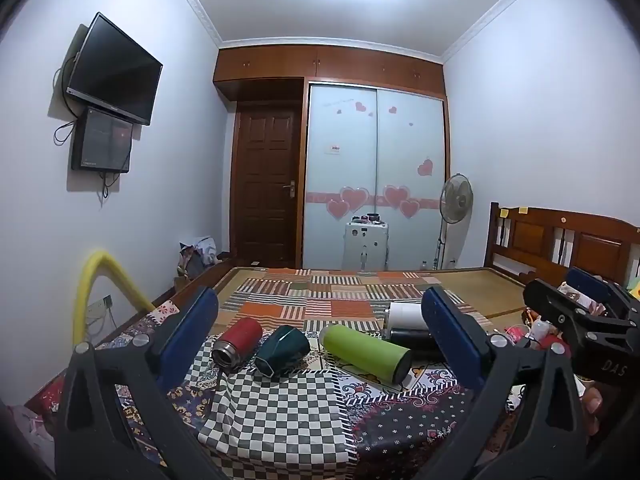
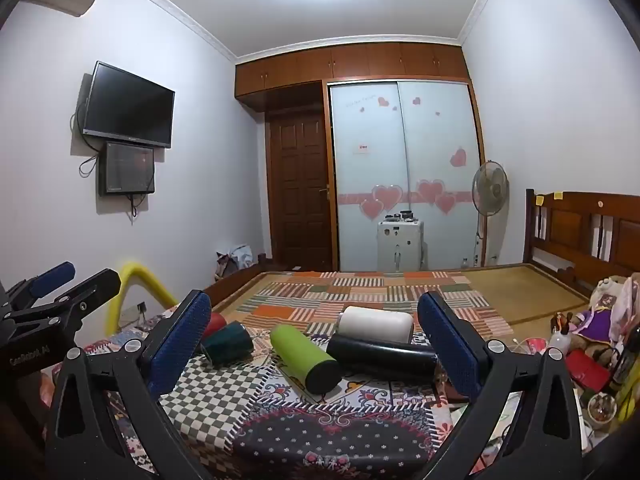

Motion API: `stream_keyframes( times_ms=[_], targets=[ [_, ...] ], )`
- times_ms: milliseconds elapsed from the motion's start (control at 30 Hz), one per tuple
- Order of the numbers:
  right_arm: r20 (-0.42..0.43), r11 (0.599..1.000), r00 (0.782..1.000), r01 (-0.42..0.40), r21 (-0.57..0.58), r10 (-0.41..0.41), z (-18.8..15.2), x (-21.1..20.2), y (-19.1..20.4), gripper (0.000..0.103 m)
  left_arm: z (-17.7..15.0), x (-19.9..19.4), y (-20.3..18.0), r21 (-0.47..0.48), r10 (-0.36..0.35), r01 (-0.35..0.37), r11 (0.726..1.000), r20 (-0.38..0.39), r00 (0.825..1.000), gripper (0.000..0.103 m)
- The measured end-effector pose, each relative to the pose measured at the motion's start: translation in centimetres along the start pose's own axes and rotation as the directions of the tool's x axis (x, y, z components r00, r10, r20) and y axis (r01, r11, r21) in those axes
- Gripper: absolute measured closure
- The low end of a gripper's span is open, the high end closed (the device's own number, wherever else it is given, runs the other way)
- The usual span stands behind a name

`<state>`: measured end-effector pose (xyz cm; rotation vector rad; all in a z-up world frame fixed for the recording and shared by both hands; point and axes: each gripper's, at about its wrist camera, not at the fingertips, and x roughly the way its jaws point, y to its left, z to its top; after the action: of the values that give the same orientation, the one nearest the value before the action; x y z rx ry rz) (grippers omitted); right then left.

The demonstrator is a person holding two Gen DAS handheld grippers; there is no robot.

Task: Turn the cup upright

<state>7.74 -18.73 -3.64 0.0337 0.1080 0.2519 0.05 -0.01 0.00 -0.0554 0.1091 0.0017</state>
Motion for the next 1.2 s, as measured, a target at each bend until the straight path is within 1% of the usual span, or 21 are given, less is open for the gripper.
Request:
stream_keyframes(
  times_ms=[133, 267, 400, 500, 1200],
  targets=[
    [-0.006, 1.000, 1.000, 0.001, -0.002, -0.001, -0.03, 0.04, 0.03, 0.000, 0.08, 0.16, -0.12, 0.016, -0.005, 0.005, 1.000, -0.004, 1.000, 0.000],
    [-0.008, 1.000, 1.000, 0.001, 0.002, -0.001, -0.02, 0.10, 0.08, 0.000, 0.29, -0.06, -0.08, 0.023, 0.002, -0.002, 1.000, 0.009, 1.000, 0.000],
    [-0.009, 1.000, 1.000, 0.001, 0.003, -0.001, -0.21, 0.13, 0.05, 0.000, 0.31, -0.13, -0.82, 0.034, 0.001, -0.001, 0.999, 0.011, 1.000, 0.000],
    [-0.009, 1.000, 1.000, 0.000, 0.004, 0.000, -0.16, 0.13, 0.03, 0.000, 0.00, -0.32, -0.49, 0.024, -0.005, 0.005, 1.000, 0.012, 1.000, 0.000],
    [-0.003, 1.000, 1.000, -0.001, 0.004, 0.001, -0.04, -0.16, 0.01, 0.000, 0.21, -0.34, -0.73, 0.034, -0.009, 0.008, 0.999, 0.019, 1.000, 0.000]
  ],
)
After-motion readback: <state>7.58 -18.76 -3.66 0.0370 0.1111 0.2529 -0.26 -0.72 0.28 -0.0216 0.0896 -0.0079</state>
